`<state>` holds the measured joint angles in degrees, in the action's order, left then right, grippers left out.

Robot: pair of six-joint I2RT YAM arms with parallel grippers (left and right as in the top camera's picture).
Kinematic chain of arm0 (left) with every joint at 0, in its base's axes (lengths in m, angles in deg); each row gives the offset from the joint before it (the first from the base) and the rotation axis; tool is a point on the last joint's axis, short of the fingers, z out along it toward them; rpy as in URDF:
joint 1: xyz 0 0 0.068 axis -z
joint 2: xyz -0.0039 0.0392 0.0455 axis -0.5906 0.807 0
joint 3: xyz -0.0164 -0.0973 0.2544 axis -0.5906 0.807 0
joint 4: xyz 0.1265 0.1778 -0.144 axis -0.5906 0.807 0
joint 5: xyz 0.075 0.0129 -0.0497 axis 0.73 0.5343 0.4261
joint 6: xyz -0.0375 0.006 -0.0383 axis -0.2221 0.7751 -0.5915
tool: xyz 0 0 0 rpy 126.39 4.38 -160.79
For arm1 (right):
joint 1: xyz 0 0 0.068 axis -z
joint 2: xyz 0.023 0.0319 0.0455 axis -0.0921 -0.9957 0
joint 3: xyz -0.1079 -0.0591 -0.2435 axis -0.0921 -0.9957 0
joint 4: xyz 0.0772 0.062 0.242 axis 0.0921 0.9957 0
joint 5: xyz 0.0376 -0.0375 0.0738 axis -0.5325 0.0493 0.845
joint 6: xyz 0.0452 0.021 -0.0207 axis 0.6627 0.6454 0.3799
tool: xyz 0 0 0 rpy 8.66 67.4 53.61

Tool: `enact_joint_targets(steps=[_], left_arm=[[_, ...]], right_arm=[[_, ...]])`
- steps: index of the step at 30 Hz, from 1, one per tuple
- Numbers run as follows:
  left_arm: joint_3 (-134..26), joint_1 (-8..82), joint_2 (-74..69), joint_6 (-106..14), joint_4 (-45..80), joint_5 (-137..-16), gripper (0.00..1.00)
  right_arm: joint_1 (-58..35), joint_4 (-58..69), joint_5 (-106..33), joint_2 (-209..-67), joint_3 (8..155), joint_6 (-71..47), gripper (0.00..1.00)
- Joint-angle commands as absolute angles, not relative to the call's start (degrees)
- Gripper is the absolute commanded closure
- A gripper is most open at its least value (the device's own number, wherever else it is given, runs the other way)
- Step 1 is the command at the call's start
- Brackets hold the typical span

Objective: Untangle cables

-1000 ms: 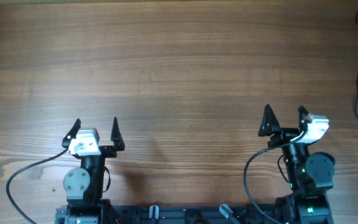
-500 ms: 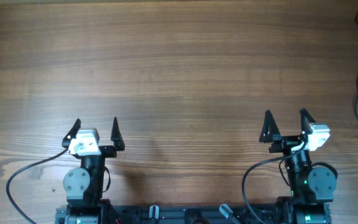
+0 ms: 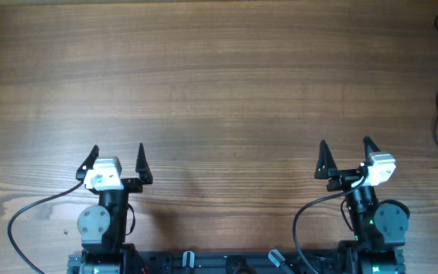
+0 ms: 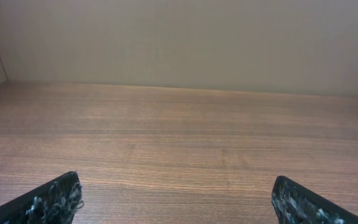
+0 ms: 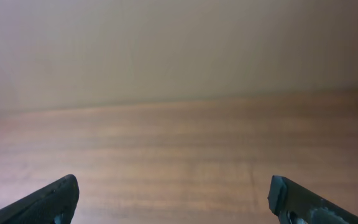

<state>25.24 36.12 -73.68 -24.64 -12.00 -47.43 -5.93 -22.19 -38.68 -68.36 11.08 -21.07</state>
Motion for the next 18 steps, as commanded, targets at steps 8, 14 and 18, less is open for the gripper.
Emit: enact_joint_targets(steps=[8, 14, 18], left_arm=[[25.6, 35.8, -74.2, -23.7, -12.1, -47.8, 0.0], [25.6, 35.8, -74.2, -23.7, -12.1, -47.8, 0.0], [25.6, 35.8, -74.2, -23.7, -12.1, -47.8, 0.0]], right_arm=[[-5.6, -21.1, -37.4, -67.5, 10.6, -27.6, 0.0], [-5.6, -21.0, -38.4, -67.5, 10.6, -32.3, 0.0], [-5.6, -21.0, -38.6, -67.5, 10.6, -32.1, 0.0]])
